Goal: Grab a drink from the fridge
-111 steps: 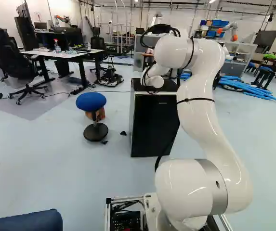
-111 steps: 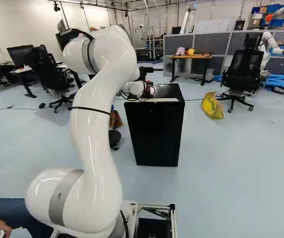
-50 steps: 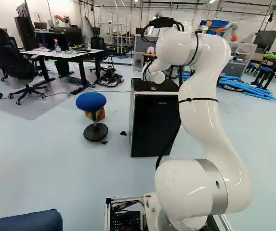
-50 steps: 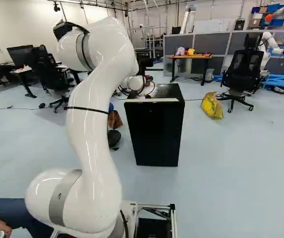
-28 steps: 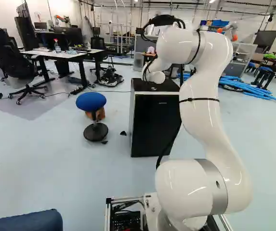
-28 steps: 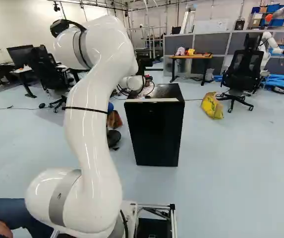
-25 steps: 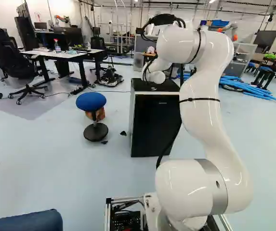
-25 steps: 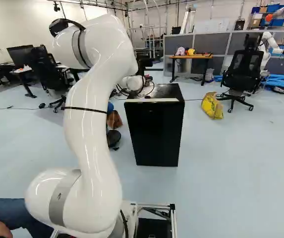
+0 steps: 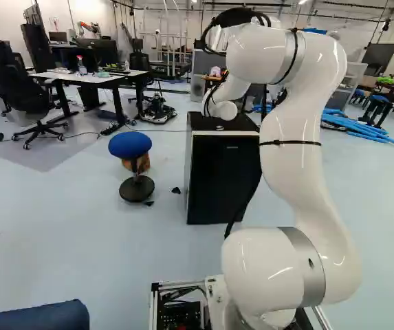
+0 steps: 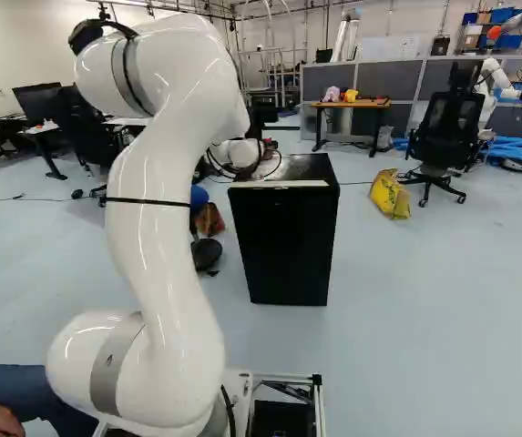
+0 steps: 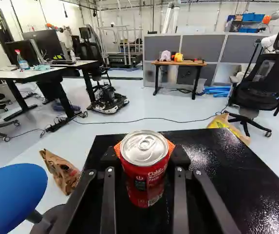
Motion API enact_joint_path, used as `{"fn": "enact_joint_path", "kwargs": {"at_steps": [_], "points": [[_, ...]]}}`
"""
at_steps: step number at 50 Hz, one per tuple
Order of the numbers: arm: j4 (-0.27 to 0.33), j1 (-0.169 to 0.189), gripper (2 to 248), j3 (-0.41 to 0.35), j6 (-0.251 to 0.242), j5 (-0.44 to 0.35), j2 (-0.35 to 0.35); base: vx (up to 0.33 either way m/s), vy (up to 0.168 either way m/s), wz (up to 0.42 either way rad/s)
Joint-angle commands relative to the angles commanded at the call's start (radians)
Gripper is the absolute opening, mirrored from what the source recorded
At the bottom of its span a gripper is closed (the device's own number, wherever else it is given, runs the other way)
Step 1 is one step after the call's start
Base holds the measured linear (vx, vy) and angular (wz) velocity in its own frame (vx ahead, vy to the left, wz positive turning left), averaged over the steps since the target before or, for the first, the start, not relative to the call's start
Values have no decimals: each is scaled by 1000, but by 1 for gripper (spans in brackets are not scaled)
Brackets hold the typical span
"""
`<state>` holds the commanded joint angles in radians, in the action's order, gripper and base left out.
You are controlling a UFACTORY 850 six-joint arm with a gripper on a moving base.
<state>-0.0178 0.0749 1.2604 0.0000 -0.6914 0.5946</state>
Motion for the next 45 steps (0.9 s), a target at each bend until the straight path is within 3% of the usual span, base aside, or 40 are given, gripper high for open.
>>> {"fn": "enact_joint_path", "kwargs": {"at_steps": [23, 45], "points": [[3, -11, 100, -180, 0, -28, -134, 0, 0, 0], [6, -26, 100, -406, 0, -63, -303, 0, 0, 0]]}}
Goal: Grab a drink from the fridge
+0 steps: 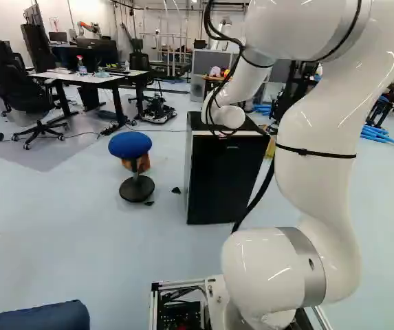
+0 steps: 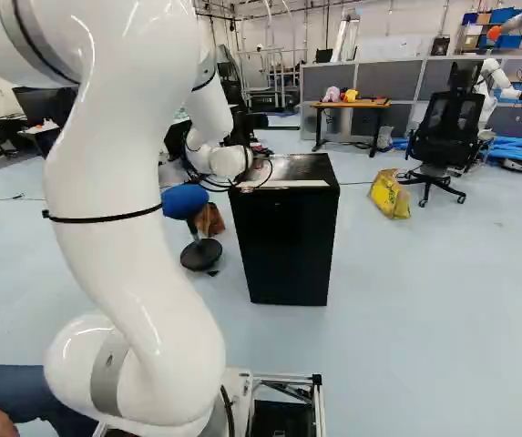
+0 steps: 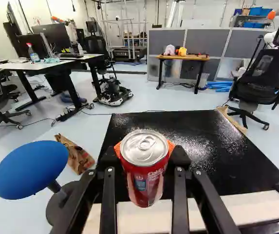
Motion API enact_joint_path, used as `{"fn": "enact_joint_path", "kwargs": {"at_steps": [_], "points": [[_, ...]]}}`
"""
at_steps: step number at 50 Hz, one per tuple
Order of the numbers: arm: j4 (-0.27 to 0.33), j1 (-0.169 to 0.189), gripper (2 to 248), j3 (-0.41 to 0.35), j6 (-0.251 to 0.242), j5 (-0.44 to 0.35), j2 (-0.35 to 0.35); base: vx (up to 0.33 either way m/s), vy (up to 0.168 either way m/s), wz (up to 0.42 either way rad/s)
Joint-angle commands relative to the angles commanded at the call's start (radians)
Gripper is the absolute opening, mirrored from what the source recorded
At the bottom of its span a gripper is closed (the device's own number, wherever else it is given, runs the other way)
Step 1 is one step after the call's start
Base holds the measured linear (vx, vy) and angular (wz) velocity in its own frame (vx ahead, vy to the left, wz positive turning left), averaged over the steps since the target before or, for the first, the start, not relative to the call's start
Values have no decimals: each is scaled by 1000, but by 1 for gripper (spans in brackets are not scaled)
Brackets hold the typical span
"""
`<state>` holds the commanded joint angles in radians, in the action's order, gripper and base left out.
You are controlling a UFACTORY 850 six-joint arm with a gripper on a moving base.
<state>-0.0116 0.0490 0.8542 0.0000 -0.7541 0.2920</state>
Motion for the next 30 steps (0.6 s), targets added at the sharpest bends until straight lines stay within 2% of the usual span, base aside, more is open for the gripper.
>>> {"fn": "enact_joint_path", "kwargs": {"at_steps": [30], "points": [[5, -22, 100, -340, 0, -53, -253, 0, 0, 0]]}}
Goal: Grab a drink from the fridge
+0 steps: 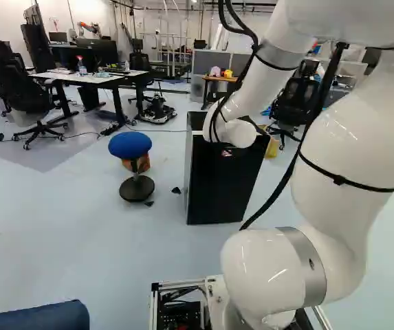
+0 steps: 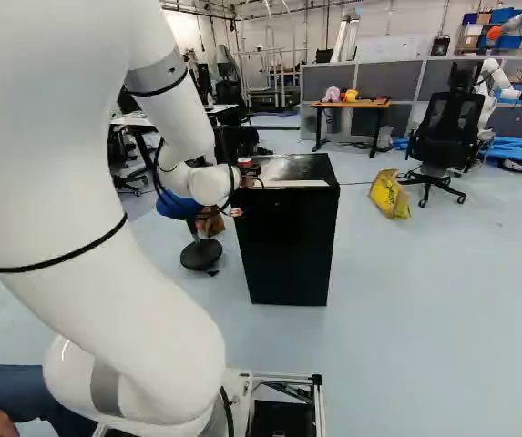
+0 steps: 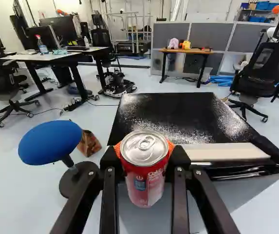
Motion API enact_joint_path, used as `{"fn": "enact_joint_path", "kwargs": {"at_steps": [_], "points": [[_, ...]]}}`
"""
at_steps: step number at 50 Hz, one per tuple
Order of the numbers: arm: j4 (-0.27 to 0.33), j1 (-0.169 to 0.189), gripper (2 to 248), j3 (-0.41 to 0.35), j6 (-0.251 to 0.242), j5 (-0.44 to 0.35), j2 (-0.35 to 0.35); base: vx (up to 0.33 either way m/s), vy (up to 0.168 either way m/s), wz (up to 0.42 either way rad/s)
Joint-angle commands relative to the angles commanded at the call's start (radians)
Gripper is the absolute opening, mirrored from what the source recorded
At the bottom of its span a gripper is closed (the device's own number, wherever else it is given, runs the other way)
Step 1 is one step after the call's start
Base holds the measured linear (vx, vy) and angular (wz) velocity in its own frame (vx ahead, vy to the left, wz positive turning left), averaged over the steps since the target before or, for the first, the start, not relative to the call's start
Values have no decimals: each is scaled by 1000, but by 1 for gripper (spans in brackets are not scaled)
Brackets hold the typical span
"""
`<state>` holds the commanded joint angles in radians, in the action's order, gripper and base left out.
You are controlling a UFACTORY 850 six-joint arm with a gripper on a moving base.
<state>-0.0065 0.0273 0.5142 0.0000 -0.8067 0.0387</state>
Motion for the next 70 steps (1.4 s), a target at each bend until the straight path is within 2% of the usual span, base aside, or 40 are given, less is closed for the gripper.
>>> {"fn": "enact_joint_path", "kwargs": {"at_steps": [18, 35, 52, 70], "points": [[2, -10, 100, -158, 0, -24, -117, 0, 0, 0], [4, -17, 100, -273, 0, -42, -204, 0, 0, 0], [5, -23, 100, -358, 0, -55, -266, 0, 0, 0], [6, -26, 100, -410, 0, -63, -306, 0, 0, 0]]}}
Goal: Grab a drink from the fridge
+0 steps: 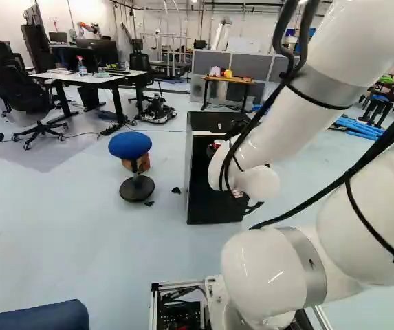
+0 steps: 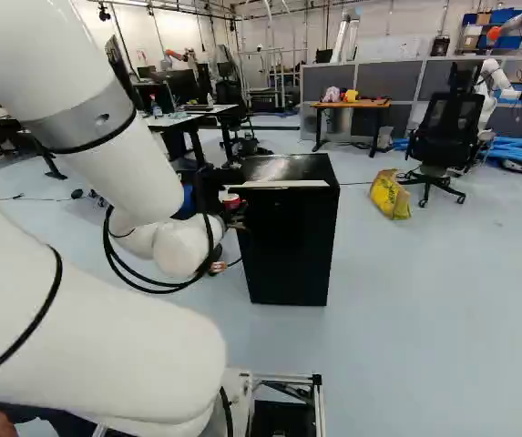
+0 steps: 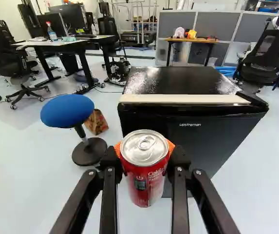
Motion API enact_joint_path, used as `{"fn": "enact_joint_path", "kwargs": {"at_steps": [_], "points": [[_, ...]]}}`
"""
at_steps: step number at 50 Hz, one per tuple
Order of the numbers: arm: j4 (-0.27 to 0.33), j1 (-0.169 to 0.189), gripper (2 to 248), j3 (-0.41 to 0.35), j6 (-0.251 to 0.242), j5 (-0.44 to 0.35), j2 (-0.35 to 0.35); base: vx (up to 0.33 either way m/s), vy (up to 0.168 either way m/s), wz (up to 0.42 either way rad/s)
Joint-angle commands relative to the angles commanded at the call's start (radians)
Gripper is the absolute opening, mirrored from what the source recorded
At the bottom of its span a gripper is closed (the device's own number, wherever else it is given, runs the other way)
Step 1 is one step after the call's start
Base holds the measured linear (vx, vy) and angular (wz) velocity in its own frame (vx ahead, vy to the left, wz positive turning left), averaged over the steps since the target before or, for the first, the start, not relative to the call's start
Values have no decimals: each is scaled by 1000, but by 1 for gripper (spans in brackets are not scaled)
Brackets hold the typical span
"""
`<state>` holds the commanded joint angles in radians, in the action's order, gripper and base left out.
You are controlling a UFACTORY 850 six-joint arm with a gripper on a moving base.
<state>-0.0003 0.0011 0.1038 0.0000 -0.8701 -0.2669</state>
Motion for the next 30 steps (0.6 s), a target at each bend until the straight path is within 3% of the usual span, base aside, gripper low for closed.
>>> {"fn": "enact_joint_path", "kwargs": {"at_steps": [30], "points": [[0, -1, 100, -17, 0, -3, -12, 0, 0, 0]]}}
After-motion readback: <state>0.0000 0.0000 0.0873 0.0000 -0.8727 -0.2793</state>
